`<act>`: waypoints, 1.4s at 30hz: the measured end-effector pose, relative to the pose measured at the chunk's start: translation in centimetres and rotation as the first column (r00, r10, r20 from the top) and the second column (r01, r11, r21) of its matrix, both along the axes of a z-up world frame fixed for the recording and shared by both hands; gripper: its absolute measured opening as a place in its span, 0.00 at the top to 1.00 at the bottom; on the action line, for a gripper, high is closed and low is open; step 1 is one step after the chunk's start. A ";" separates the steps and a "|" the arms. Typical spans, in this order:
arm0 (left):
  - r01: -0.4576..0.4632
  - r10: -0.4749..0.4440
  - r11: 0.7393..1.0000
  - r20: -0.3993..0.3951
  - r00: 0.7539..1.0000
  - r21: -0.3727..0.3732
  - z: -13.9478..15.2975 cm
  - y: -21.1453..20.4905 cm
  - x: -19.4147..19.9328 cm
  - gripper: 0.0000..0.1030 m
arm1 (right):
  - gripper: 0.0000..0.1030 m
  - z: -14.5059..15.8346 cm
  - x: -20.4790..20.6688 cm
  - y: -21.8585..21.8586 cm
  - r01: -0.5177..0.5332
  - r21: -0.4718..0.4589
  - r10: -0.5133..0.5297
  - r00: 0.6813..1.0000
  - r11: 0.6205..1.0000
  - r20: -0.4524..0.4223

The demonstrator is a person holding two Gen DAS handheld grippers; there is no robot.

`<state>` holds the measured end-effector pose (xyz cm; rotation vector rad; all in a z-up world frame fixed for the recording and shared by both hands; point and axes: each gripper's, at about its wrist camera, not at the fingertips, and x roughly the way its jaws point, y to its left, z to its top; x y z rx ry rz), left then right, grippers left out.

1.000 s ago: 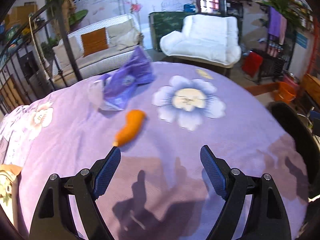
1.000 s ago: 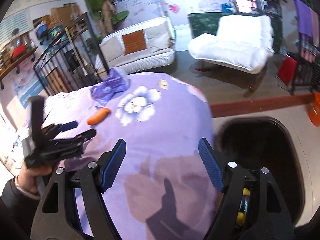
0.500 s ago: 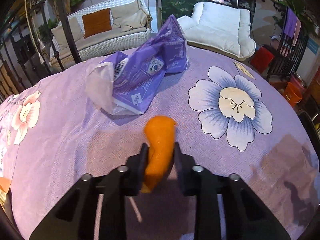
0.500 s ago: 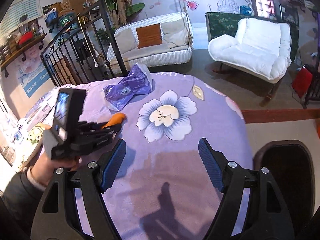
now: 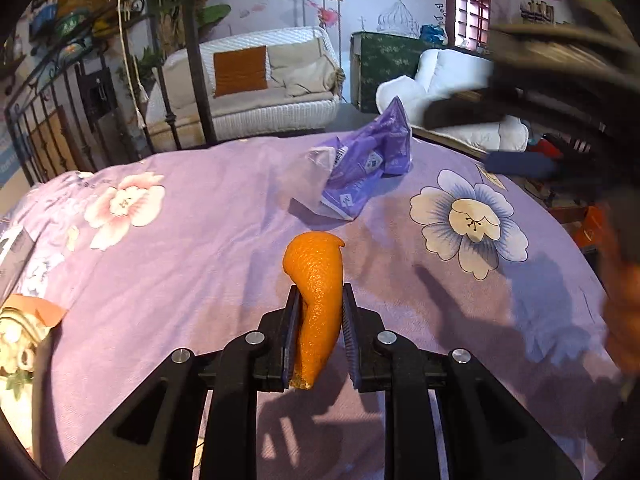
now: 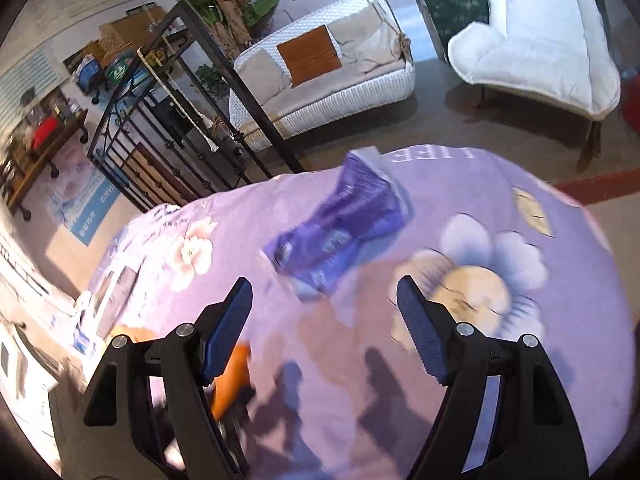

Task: Collect trash
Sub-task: 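Grasp the orange foam piece with the left tool while the right tool grasps the purple bag, then carry the orange foam piece and purple bag over the black bin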

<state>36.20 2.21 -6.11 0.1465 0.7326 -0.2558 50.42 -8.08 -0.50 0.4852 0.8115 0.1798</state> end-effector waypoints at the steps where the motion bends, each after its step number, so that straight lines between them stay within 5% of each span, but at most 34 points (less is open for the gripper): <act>1: -0.002 0.002 1.000 0.007 1.000 -0.004 0.2 0.1 -0.2 0.80 | 0.27 -0.2 1.3 0.5 0.016 0.001 -0.016 1.000 1.000 -0.011; 10: -0.006 0.007 0.999 0.028 1.000 -0.033 -0.3 1.1 -1.5 0.80 | 0.32 -6.6 10.5 0.9 0.193 0.126 -0.155 0.952 0.973 -0.265; 12: -0.004 0.005 0.999 0.021 1.000 -0.041 -0.6 1.3 -1.7 0.80 | 0.39 -7.4 10.9 0.9 0.203 0.139 -0.157 0.946 0.969 -0.283; 14: -0.002 0.003 0.999 0.016 1.000 -0.044 -0.8 1.2 -1.8 0.80 | 0.58 -7.9 10.9 1.1 0.193 0.160 -0.140 0.947 0.968 -0.290; 18: 0.001 0.000 0.999 0.020 1.000 -0.054 -0.6 1.3 -2.0 0.80 | 0.69 -7.6 9.9 1.9 0.138 0.122 -0.103 0.961 0.983 -0.258; 25: 0.003 -0.001 0.998 0.037 0.999 -0.058 0.0 1.6 -3.2 0.80 | 0.76 -6.0 5.6 2.2 0.019 0.135 0.008 0.979 0.991 -0.202; 32: 0.010 -0.007 0.997 0.034 0.999 -0.077 0.1 1.3 -5.5 0.80 | 0.77 -2.2 -2.1 0.6 -0.085 0.051 0.089 0.993 0.995 -0.076; 42: 0.077 -0.072 0.993 0.053 0.996 -0.090 0.6 -2.3 -9.8 0.80 | 0.77 0.3 -14.3 -5.2 -0.040 -0.113 0.046 0.997 0.993 0.058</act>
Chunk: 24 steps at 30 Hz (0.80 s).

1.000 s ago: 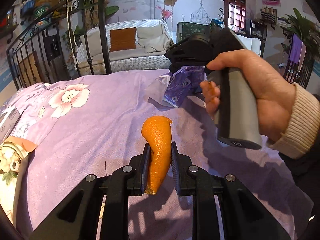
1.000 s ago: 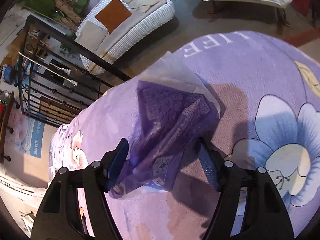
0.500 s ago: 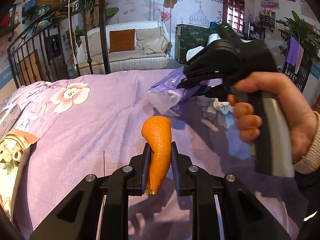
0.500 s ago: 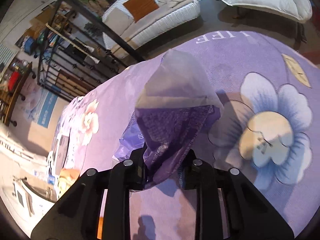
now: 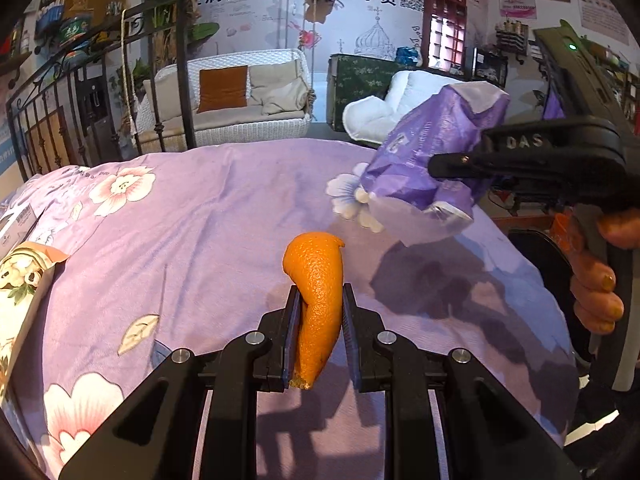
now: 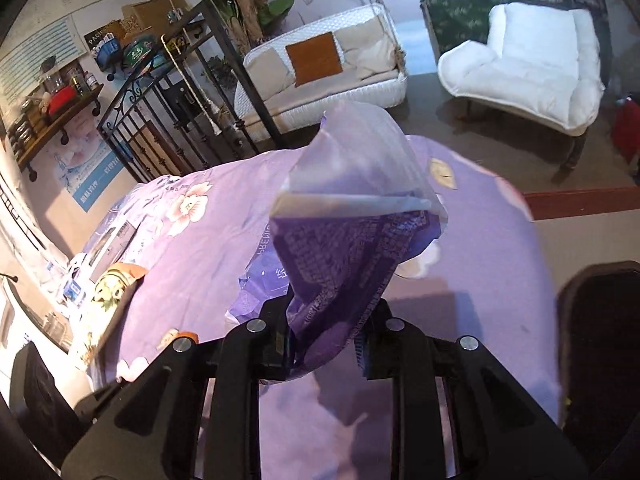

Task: Collect trash
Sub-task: 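Carry the orange foam piece and purple bag over the black bin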

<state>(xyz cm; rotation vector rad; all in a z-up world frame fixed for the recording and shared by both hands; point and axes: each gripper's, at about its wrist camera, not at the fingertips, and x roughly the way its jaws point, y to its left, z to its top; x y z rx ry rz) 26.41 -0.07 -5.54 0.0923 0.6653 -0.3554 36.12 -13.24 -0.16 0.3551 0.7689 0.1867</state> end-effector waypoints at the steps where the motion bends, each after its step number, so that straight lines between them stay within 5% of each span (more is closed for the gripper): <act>1: 0.008 -0.008 1.000 0.002 1.000 -0.003 0.0 -0.3 -0.4 0.80 | 0.77 0.2 -0.9 -0.7 0.009 -0.005 -0.009 1.000 1.000 0.007; 11: 0.124 -0.123 0.992 0.026 0.992 -0.020 0.8 -5.2 -4.1 0.80 | 0.76 0.3 -11.9 -7.4 0.153 -0.167 -0.138 0.985 0.974 0.100; 24: 0.284 -0.283 0.959 0.037 0.958 -0.016 0.8 -11.8 -7.1 0.80 | 0.76 -1.3 -20.4 -16.4 0.334 -0.226 -0.321 0.942 0.915 0.094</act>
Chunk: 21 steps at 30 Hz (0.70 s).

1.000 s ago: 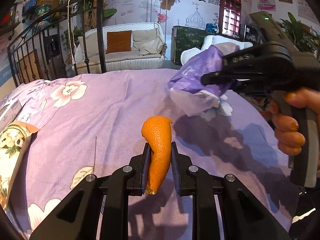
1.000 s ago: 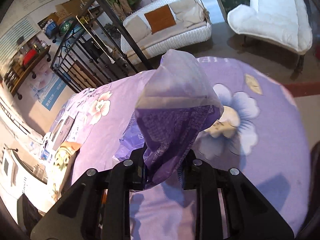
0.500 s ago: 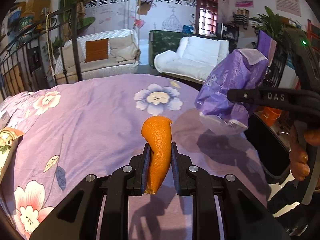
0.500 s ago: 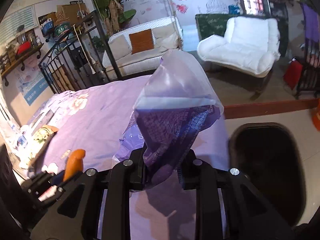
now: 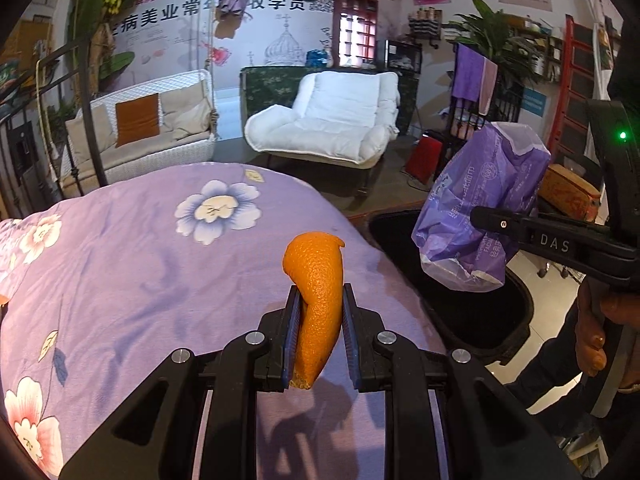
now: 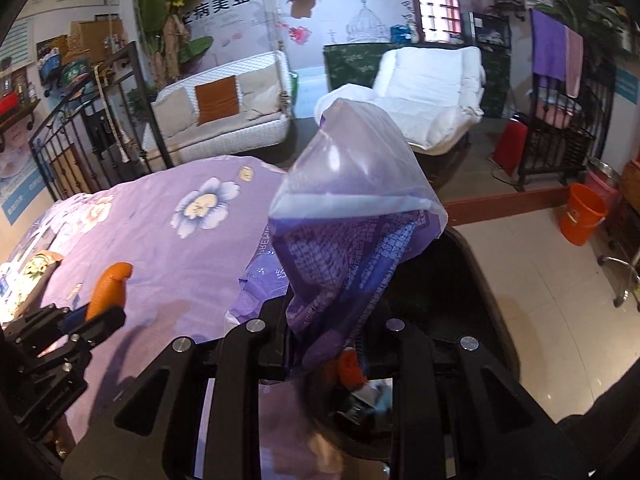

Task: Collect trash
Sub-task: 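Carry the orange foam piece and purple bag over the black bin, then open the right tool to drop the purple bag while the left tool releases the orange piece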

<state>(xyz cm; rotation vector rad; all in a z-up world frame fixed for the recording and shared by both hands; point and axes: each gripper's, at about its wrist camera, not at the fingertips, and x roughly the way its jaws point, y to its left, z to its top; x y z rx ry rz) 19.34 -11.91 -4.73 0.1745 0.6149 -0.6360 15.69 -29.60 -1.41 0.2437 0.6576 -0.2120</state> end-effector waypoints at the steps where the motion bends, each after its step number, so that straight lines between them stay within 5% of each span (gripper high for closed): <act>1: 0.009 -0.009 1.000 0.000 1.000 0.000 0.0 -0.4 -0.2 0.80 | 0.76 -0.2 -0.4 -0.8 0.019 -0.001 -0.019 1.000 1.000 -0.005; 9: 0.077 -0.077 0.997 -0.006 0.997 0.007 -0.5 -3.4 -1.7 0.80 | 0.76 -3.0 -1.0 -5.4 0.138 0.011 -0.137 0.986 0.990 -0.100; 21: 0.122 -0.121 0.992 -0.041 0.992 0.028 -1.1 -5.4 -2.1 0.80 | 0.73 -7.7 1.6 -5.9 0.127 -0.026 -0.130 0.964 0.992 -0.230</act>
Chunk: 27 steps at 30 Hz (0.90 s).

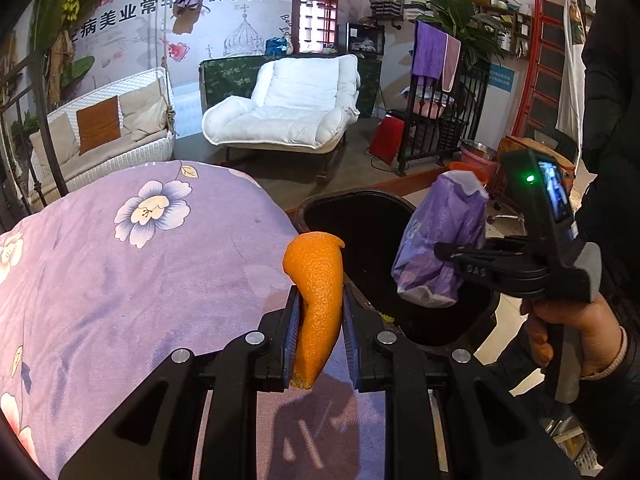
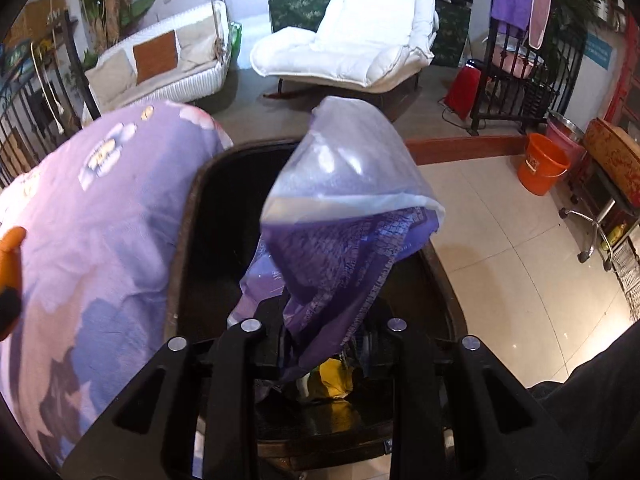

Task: Collect trash
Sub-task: 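Open the right tool to drop the purple bag while the left tool releases the orange piece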

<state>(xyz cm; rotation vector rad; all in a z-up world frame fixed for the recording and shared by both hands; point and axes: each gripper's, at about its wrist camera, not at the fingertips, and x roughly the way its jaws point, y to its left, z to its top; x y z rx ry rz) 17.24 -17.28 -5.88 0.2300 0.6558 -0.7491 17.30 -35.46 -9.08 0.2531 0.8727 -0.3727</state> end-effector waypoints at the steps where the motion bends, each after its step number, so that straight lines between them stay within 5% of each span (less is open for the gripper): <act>1: 0.003 -0.003 1.000 -0.002 1.000 0.002 0.0 -0.1 0.0 0.80 | 0.64 -0.3 0.0 0.1 -0.001 -0.001 0.001 1.000 1.000 -0.004; 4: 0.010 -0.010 1.000 -0.003 1.000 0.007 -0.1 -0.6 -0.1 0.80 | 0.36 -0.9 0.3 -0.1 0.018 -0.014 -0.018 1.000 1.000 -0.012; 27: 0.130 -0.127 0.991 -0.059 0.990 0.042 -1.4 -6.9 0.6 0.80 | 0.34 4.2 -7.0 -0.8 0.105 0.002 -0.103 0.973 0.994 0.205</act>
